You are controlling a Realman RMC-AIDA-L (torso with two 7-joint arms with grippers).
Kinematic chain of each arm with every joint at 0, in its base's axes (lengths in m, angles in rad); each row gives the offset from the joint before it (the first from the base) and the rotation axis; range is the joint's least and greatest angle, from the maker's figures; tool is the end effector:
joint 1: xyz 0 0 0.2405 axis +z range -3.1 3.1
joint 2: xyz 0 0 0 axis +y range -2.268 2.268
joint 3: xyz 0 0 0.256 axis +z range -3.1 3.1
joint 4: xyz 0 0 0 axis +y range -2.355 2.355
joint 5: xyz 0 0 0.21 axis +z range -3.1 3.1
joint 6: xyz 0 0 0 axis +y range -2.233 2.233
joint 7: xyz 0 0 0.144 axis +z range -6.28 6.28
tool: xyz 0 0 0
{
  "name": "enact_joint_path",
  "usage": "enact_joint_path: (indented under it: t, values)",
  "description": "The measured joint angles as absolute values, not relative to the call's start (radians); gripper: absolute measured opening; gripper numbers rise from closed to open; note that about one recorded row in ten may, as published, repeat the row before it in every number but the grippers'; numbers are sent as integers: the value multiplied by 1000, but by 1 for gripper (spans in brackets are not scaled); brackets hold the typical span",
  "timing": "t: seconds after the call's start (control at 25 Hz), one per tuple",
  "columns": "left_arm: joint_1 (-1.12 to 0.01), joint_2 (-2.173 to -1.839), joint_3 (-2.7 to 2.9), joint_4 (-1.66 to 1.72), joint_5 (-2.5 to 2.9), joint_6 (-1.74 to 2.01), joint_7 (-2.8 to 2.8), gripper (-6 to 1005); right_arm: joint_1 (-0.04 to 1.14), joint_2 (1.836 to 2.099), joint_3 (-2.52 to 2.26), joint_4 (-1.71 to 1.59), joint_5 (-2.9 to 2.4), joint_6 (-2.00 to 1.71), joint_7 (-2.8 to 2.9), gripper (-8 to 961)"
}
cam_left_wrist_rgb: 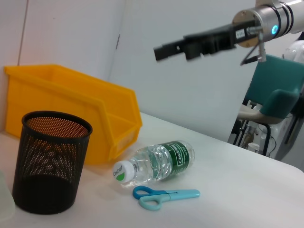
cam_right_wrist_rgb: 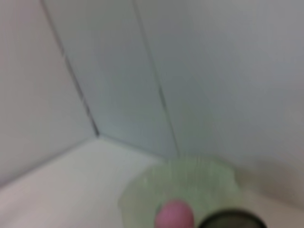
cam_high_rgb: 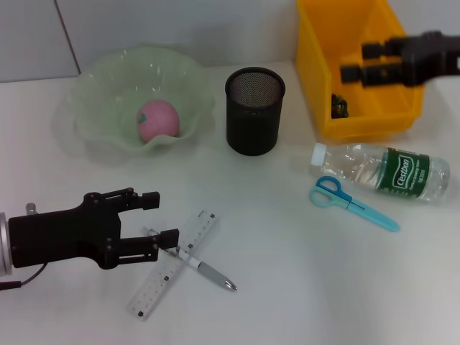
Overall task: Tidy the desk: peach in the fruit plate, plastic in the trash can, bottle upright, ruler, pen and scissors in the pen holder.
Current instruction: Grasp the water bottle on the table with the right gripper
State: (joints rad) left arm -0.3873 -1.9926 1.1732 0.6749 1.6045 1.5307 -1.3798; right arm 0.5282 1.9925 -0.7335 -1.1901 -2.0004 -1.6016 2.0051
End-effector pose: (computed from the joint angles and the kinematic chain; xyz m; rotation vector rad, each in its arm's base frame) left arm -0.2635 0.2981 -0.0092 -2.8413 -0.5950 -0.7620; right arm 0.2132 0.3676 0.1160 -2.5460 0.7739 0.5511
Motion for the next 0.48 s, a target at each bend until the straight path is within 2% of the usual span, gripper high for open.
enact_joint_path:
  t: [0.16,0.48]
  values:
    - [-389,-1993,1172,675,1604,1531,-1383,799,576,1956,-732,-1205,-2197,-1719,2006,809]
    - [-394,-1997,1170,675,1604,1524,-1387,799,670,1940,-749,-1262,-2465,-1824,2007,809]
